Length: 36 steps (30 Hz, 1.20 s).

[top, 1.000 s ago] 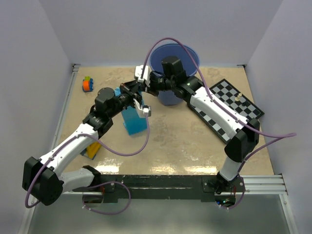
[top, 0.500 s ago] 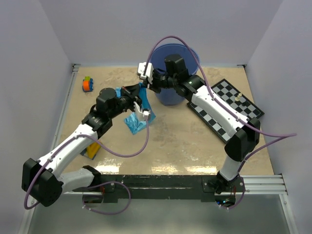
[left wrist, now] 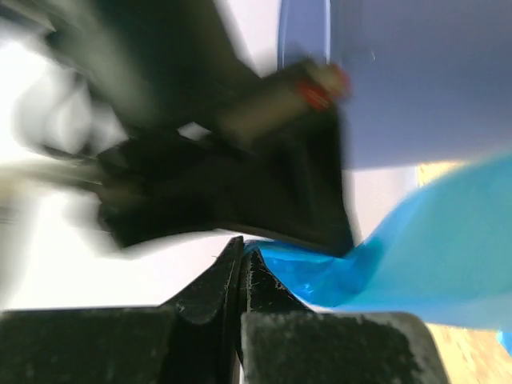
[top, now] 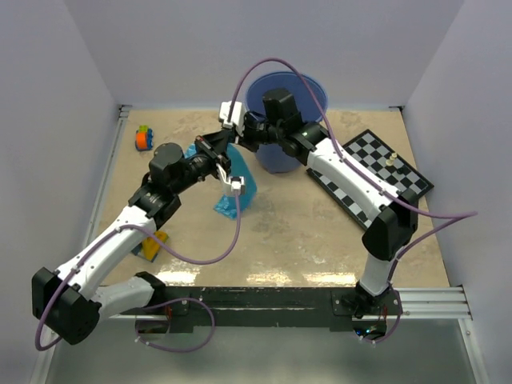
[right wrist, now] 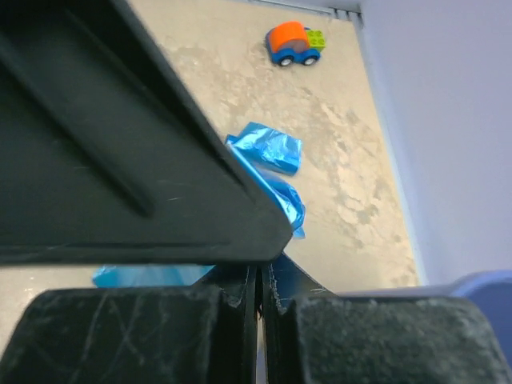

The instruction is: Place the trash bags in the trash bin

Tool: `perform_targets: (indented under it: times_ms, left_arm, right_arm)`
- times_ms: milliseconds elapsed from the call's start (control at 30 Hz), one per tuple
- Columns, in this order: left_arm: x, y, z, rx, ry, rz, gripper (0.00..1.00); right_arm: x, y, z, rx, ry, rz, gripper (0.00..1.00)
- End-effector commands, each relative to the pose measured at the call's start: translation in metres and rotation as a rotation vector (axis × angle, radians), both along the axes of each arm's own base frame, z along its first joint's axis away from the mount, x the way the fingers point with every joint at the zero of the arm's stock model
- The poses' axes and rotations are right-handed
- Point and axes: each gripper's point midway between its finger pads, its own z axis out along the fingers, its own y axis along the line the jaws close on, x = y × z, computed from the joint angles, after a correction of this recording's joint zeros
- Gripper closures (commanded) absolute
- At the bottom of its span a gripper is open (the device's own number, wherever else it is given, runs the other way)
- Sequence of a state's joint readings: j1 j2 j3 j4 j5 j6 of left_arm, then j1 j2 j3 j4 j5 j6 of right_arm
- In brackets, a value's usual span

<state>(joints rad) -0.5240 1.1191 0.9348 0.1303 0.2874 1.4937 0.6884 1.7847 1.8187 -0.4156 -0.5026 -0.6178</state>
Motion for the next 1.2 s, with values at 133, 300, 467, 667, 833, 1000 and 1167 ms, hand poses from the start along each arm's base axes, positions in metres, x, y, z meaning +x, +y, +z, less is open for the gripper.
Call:
perform_targets:
  times_ms: [133,300,467,667,833,1000,1167]
  left_arm:
    - [0.0,-0.006,-0.017,0.048,0.072,-0.046,1.0]
    - [0.008,0.004,-0.062,0.155,0.189,0.001,1.0]
    - [0.012,0.015,-0.064,0.177,0.216,0.048,1.0]
    - [0.053,0.06,-0.034,0.078,0.081,0.265,1.0]
    - [0.054,0.068,0.039,-0.302,0.081,0.271,0.57]
    - [-0.011,0.037,0.074,-0.52,0.289,-0.003,0.29]
    - [-0.057,0.042,0.071,-0.695,0.571,-0.003,0.3]
  right_arm:
    - [-0.03,0.011,0.082,0.189,-0.059,0.126,1.0]
    - [-0.04,0.005,0.121,0.271,-0.115,0.133,1.0]
    - [-0.017,-0.004,0.073,0.18,-0.097,0.044,1.0]
    - [-0.016,-0.016,0.068,0.221,0.004,-0.004,1.0]
    - [-0.028,-0.021,0.071,0.256,0.077,-0.017,1.0]
    - [-0.033,-0.017,0.079,0.314,0.149,-0.011,1.0]
    - [-0.01,-0.02,0.089,0.39,0.238,-0.157,1.0]
